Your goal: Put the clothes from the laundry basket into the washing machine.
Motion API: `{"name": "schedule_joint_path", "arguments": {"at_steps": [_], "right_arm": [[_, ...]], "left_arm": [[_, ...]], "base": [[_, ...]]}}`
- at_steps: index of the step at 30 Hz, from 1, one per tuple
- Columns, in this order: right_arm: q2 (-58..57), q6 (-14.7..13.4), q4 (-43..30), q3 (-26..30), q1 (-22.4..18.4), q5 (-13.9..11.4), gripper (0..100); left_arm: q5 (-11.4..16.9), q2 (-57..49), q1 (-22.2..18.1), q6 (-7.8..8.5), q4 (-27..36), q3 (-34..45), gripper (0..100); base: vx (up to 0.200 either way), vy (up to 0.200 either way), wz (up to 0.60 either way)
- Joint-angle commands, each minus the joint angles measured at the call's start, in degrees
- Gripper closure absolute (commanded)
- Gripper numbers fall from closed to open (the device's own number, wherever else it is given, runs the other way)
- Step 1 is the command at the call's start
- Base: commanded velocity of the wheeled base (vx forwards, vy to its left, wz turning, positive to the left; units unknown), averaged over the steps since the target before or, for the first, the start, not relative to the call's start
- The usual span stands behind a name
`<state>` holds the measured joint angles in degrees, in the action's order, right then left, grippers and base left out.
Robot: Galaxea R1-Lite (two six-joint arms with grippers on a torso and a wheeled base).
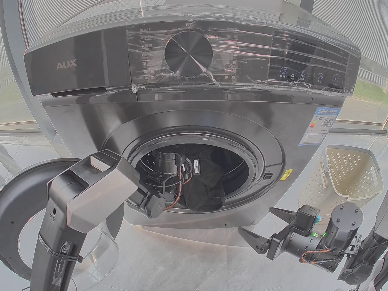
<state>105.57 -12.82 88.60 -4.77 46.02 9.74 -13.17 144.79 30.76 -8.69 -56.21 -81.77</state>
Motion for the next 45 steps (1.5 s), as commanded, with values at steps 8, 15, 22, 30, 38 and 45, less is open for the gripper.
{"name": "schedule_joint_path", "arguments": {"at_steps": [8,15,22,30,38,45], "right_arm": [[0.2,0.0,0.0,0.2,0.0,-0.1,0],[0.3,0.0,0.0,0.3,0.1,-0.1,0],[0.2,0.0,0.0,0.2,0.1,-0.1,0],[0.0,0.1,0.1,0.3,0.0,0.0,0],[-0.2,0.1,0.1,0.2,0.0,0.1,0],[-0.1,0.0,0.1,0.2,-0.1,0.0,0]], "left_arm": [[5.2,-7.0,4.5,-0.62,2.4,14.6,0],[6.8,-3.3,4.4,-0.01,2.4,16.2,0],[6.7,-0.4,3.3,0.43,2.4,15.3,100],[6.7,0.2,2.7,0.87,2.3,12.1,100],[4.4,0.5,-0.2,0.96,0.2,1.9,100],[2.7,4.3,-3.8,0.78,0.8,-12.6,100]], "base": [[0.000,0.000,0.00],[0.000,0.000,0.00],[0.000,0.000,0.00],[0.000,0.000,0.00],[0.000,0.000,0.00],[0.000,0.000,0.00]]}}
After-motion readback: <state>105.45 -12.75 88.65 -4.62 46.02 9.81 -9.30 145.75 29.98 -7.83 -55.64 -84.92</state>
